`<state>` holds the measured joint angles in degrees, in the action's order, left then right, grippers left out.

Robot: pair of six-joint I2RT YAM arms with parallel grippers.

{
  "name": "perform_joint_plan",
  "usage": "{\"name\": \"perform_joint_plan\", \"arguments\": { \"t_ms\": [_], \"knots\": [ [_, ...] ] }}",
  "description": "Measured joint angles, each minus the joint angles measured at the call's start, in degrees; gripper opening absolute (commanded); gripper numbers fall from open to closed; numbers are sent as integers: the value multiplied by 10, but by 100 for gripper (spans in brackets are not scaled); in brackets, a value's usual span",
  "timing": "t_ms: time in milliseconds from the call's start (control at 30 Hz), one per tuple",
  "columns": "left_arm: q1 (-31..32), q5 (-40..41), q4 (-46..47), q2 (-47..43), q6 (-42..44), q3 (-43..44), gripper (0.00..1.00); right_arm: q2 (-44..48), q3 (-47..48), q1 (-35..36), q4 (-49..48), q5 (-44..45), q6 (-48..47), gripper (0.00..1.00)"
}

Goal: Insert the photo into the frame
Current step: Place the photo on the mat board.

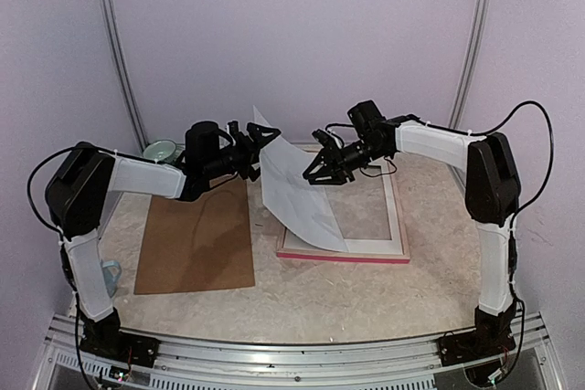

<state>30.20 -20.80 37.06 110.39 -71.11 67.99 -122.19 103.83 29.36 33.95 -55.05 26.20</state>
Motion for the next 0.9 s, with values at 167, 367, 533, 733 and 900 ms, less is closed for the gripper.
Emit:
{"name": "perform_joint_plan", "arguments": {
  "t_ms": [167,367,533,733,900],
  "knots": [
    [-9,2,-28,-7,14,-56,99,0,-24,0,-9,1,0,36],
    [-22,4,-66,-42,41,-82,99,1,-36,-3,-10,20,0,36],
    [-30,3,-66,-53,51,-83,99,3,-60,-15,-15,52,5,36],
    [-32,-7,-60,-38,54,-87,99,6,-70,-41,-21,88,6,36],
    [-34,-13,-58,-12,59,-87,99,8,-86,-54,-38,99,13,37]
  ]
}}
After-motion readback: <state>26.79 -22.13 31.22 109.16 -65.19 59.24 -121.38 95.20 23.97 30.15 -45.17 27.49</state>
